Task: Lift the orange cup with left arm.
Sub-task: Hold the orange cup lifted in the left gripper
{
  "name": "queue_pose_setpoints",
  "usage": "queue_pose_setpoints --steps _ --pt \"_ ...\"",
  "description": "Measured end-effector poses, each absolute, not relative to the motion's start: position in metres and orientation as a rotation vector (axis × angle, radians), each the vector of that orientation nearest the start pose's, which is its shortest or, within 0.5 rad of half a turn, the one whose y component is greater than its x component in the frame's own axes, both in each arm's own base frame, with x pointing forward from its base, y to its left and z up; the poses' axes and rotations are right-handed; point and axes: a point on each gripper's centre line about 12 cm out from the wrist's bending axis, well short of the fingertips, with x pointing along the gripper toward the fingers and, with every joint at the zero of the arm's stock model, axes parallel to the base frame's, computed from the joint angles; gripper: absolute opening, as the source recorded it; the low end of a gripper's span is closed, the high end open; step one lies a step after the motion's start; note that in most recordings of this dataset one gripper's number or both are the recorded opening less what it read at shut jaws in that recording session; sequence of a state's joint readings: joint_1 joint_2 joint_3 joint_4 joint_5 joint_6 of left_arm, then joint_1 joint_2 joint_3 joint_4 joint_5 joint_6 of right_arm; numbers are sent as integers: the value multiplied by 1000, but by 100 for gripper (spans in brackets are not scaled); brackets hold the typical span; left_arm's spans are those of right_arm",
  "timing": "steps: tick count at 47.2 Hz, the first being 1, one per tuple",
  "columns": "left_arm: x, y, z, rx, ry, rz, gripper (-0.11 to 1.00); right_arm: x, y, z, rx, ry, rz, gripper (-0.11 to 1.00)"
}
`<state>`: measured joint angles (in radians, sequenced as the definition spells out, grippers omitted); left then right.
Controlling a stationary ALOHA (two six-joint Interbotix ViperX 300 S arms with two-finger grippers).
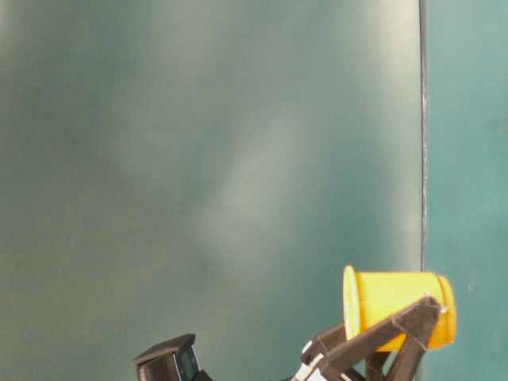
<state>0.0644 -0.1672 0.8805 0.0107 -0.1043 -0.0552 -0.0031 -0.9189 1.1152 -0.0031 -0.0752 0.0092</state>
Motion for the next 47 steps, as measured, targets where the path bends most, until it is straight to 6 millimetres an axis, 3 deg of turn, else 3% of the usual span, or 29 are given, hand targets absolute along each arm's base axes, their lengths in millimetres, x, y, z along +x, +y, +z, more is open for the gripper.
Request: queue_pose_setpoints --steps 47 --pt "331 21 167 -62 624 73 63 209 -1 281 6 140 -3 0"
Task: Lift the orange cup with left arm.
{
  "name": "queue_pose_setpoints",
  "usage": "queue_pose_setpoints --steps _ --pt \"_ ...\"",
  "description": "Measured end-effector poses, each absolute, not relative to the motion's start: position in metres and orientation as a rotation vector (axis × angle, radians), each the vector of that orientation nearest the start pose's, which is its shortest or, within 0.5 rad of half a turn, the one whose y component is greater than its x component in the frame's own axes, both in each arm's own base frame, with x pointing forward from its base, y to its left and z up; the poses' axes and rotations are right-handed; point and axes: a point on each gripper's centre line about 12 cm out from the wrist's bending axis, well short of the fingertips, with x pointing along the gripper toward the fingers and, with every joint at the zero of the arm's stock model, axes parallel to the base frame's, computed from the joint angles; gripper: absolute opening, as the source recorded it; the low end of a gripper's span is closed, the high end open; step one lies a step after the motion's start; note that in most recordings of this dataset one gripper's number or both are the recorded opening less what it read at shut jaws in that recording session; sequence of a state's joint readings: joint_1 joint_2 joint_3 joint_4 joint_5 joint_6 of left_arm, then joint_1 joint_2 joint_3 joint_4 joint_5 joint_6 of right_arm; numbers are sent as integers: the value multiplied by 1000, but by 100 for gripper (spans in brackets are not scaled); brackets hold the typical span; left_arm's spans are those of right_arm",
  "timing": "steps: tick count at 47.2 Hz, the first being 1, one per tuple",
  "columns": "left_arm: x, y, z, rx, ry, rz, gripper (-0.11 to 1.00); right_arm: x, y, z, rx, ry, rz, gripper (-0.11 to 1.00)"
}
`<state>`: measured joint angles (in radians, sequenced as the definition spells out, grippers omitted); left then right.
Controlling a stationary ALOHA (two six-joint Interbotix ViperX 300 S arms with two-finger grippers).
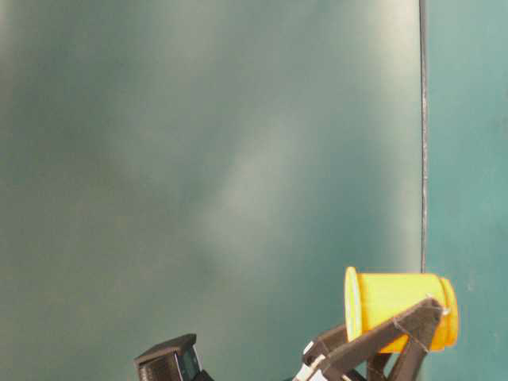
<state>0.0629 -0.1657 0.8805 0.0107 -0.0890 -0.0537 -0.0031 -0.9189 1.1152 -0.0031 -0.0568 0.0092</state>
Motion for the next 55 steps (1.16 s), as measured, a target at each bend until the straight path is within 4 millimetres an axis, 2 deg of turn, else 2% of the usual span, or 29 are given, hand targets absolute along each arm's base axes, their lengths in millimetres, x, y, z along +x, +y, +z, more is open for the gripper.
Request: queue_pose_setpoints --steps 55 --pt "330 21 165 -62 644 74 63 209 -1 281 5 140 -3 0"
